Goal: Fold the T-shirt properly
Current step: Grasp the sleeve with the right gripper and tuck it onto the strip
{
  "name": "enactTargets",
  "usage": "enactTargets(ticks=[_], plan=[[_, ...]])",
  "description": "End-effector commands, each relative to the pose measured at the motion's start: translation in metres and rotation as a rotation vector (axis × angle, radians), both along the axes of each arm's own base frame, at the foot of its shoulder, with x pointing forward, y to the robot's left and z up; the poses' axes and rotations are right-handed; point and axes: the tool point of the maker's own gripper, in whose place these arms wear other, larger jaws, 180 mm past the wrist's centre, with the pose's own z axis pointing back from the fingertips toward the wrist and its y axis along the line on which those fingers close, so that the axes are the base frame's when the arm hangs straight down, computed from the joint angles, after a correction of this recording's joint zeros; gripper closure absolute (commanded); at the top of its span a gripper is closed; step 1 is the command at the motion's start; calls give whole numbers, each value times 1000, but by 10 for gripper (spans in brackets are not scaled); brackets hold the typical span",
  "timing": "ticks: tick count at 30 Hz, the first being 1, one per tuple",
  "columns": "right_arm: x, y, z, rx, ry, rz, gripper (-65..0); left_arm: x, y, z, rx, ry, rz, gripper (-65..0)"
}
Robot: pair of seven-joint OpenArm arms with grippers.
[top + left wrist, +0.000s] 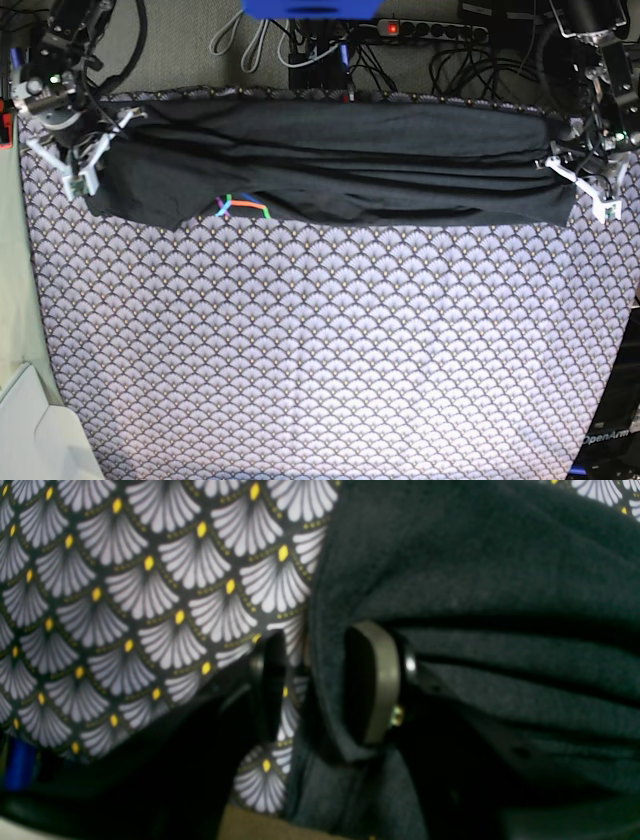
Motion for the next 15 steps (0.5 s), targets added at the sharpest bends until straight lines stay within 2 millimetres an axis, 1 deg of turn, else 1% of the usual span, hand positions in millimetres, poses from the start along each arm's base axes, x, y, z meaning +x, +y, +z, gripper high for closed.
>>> enactTargets(ticks=[1,3,5,8,10,11,13,15], plan=[[4,1,1,4,-15,5,0,-9,8,0,27,50,4,-235],[2,6,-11,23,18,18,-9,-9,8,0,27,50,3,-235],[0,6,-17,27,40,26,-48,-9,8,0,26,48,-6,-235],[-4,9,-25,39,63,35,-151,-8,3,0,22,53,-67,-235],[-4,8,-25,39,64,31,-215,-8,2,0,23,55,-78,-235],[-4,8,-24,39,61,32,-236,-8,2,0,22,54,-78,-235],[-4,8,-24,38,61,31,-258,-8,1,0,20,54,-84,-235],[-3,8,-24,37,60,31,-258,-8,1,0,18,53,-84,-235]])
